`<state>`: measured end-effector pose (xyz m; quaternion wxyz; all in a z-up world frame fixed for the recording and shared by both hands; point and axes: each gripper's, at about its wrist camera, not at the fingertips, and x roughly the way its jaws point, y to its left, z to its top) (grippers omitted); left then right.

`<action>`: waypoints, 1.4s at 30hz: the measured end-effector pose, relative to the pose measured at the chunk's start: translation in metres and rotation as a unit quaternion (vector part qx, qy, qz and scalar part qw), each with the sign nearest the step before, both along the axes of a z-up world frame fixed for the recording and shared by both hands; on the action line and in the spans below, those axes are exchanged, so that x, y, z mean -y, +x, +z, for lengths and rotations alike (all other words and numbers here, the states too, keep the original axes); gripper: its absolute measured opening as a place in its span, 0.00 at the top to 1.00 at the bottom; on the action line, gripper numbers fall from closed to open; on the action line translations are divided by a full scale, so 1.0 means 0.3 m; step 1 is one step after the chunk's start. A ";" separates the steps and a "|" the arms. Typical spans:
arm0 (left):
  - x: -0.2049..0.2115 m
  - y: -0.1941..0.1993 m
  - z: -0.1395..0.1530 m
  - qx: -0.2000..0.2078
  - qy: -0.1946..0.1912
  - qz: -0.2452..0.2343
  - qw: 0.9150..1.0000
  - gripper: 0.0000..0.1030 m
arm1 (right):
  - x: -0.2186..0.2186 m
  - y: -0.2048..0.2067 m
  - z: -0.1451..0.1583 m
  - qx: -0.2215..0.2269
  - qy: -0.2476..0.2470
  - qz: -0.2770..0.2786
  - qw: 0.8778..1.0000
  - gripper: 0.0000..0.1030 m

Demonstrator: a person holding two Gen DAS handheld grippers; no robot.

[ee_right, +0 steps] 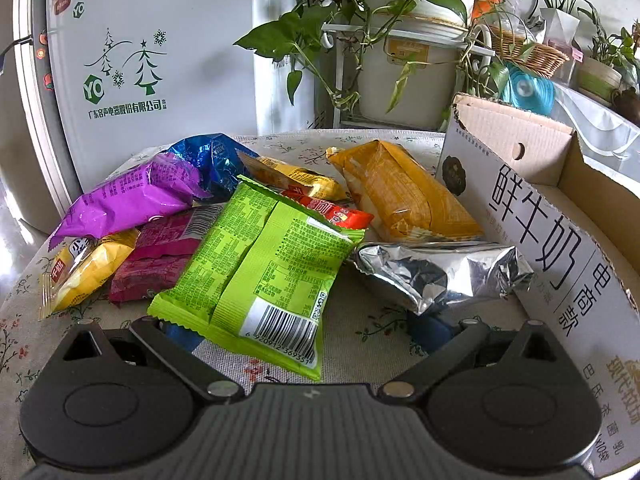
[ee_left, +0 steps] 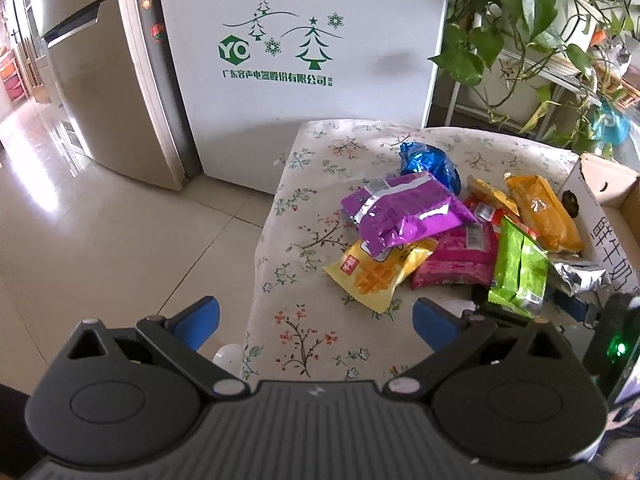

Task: Organize snacks

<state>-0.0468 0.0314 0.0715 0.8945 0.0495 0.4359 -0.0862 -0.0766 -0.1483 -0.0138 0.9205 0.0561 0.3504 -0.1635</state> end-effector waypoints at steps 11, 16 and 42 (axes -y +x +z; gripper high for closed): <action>0.002 -0.001 -0.032 -0.012 0.010 0.005 1.000 0.01 | 0.000 0.000 -0.002 -0.001 -0.001 0.000 1.000 0.00; 0.008 0.000 -0.045 -0.017 0.019 0.002 1.000 0.01 | -0.007 -0.003 0.001 -0.006 -0.002 -0.006 1.000 0.00; -0.005 -0.042 -0.005 0.002 0.032 -0.005 0.999 0.01 | 0.029 -0.187 0.352 -0.077 0.078 -0.027 0.994 0.00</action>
